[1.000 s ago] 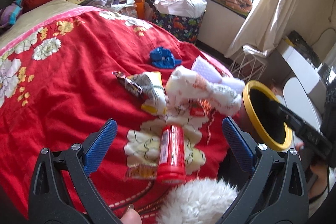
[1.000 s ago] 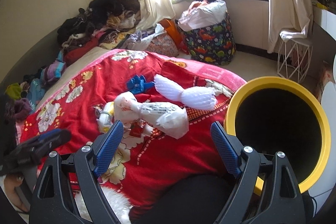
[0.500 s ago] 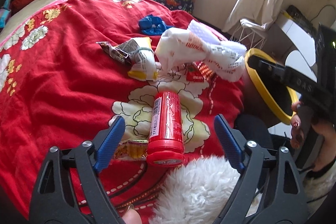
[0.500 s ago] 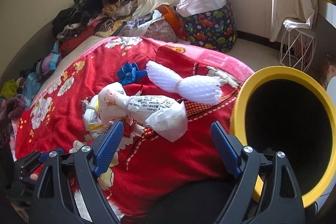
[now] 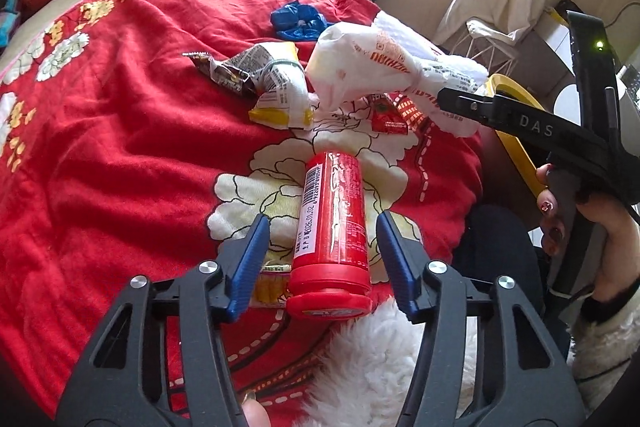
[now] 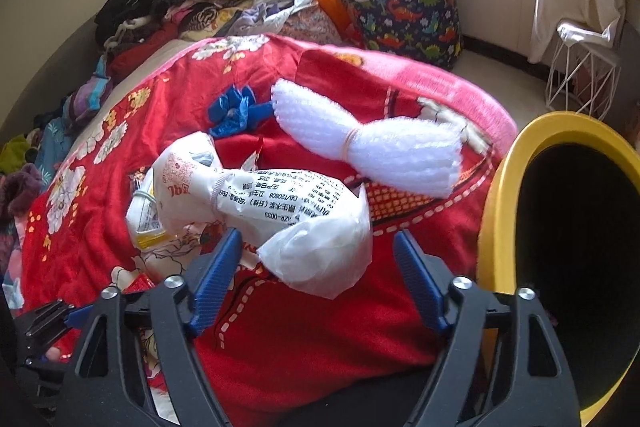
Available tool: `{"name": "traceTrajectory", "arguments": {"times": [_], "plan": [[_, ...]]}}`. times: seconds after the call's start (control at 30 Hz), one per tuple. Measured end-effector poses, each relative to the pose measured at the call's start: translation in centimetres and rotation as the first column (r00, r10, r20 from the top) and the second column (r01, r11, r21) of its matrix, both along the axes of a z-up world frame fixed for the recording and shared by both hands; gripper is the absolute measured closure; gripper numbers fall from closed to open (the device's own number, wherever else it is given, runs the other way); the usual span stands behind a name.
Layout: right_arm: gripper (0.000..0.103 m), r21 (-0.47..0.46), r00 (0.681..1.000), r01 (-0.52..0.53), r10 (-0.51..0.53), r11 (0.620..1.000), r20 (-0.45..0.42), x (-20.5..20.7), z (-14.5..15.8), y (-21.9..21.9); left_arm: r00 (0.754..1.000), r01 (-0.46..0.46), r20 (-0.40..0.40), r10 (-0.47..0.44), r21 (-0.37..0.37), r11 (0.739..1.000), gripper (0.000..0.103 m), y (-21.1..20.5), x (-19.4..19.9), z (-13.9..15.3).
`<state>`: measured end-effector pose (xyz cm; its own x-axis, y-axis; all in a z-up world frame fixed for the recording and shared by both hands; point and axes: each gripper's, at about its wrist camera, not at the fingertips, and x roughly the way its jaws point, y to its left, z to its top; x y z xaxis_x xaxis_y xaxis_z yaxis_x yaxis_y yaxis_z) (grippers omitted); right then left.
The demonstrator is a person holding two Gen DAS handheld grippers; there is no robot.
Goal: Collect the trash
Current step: 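Grasp red canister with left tool while right tool grasps white printed plastic bag, then carry the red canister and white plastic bag over the yellow bin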
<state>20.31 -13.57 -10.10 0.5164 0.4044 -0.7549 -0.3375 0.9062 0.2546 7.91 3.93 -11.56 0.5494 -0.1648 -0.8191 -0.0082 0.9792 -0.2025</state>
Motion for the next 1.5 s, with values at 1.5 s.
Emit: {"name": "traceTrajectory", "arguments": {"times": [1.5], "plan": [[0.057,0.110,0.992,0.021,-0.034,0.994,0.118,-5.2,5.4,-3.8,0.979,-0.037,0.200,0.049,-0.065,0.997,0.076,0.9,0.5,6.6]]}}
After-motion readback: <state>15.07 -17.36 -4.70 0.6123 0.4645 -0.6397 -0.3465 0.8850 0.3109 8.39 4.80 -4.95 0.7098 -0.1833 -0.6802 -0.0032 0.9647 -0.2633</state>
